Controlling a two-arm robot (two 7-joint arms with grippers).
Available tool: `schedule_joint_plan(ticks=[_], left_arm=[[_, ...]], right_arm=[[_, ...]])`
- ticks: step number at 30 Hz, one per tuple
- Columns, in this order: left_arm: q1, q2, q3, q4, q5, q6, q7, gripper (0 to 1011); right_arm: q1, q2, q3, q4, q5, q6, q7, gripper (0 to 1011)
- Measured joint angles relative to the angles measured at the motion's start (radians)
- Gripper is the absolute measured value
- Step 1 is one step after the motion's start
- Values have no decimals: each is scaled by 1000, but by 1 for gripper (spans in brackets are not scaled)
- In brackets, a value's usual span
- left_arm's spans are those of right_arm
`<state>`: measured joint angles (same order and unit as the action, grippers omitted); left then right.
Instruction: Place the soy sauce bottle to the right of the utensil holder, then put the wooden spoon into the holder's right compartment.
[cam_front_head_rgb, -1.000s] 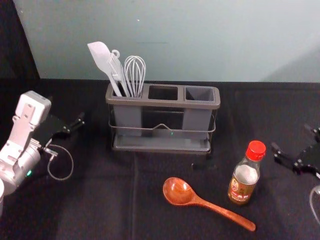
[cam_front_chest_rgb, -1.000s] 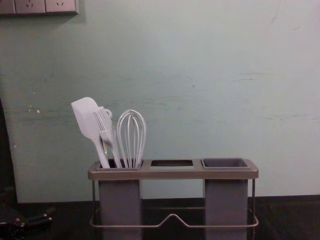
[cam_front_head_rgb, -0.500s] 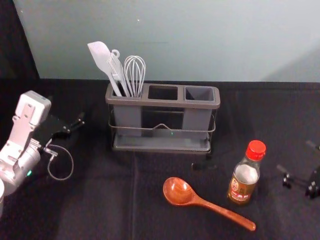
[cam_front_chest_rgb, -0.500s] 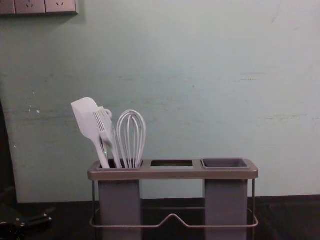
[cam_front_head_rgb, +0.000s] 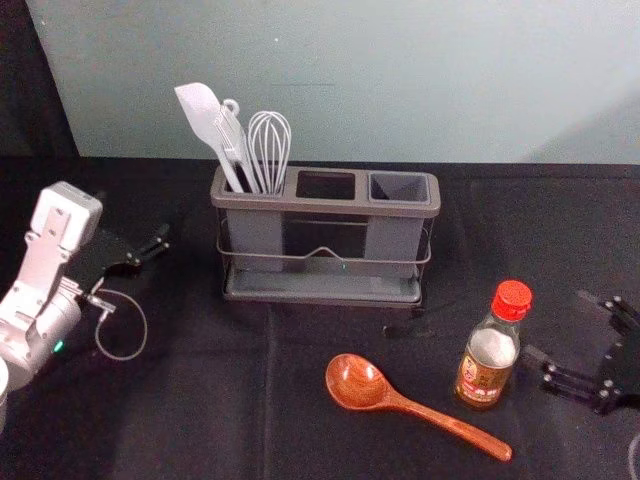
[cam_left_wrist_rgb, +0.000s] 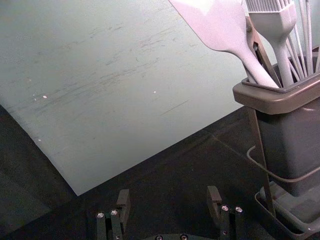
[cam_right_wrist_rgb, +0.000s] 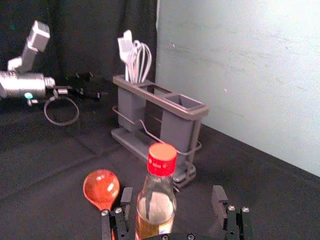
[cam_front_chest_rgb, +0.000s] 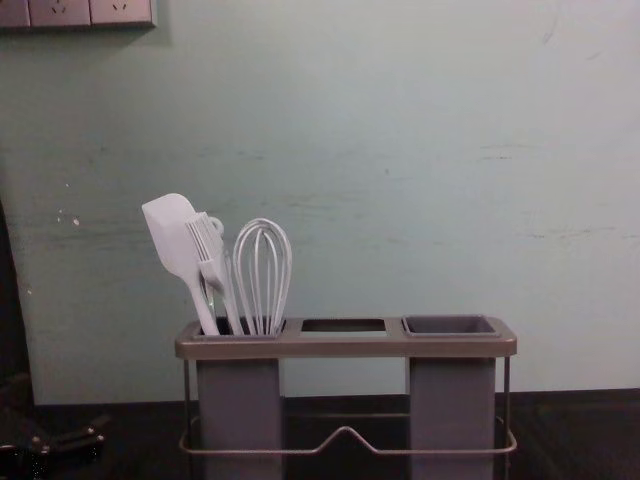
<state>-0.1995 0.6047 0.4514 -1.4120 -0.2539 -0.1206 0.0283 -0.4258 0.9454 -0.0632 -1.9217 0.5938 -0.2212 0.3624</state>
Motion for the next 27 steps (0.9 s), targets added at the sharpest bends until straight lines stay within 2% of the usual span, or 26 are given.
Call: schedule_joint_plan(ticks=[4, 5, 11, 16, 24, 27], left_arm=[[0, 0, 0, 0, 0, 0, 0, 1005], [0, 0, 0, 0, 0, 0, 0, 1005], [0, 0, 0, 0, 0, 0, 0, 1005], [0, 0, 0, 0, 0, 0, 0, 1005], [0, 0, 0, 0, 0, 0, 0, 1005], [0, 0, 0, 0, 0, 0, 0, 1005]], right_arm=[[84, -48, -53, 42, 3, -5, 41, 1000], [84, -48, -53, 42, 3, -5, 41, 1000], [204, -130, -114, 118, 1, -7, 82, 1000], [275, -180, -151, 172, -8, 19, 110, 1000], [316, -223, -172, 204, -27, 35, 139, 1000], [316, -231, -172, 204, -34, 33, 147, 946]])
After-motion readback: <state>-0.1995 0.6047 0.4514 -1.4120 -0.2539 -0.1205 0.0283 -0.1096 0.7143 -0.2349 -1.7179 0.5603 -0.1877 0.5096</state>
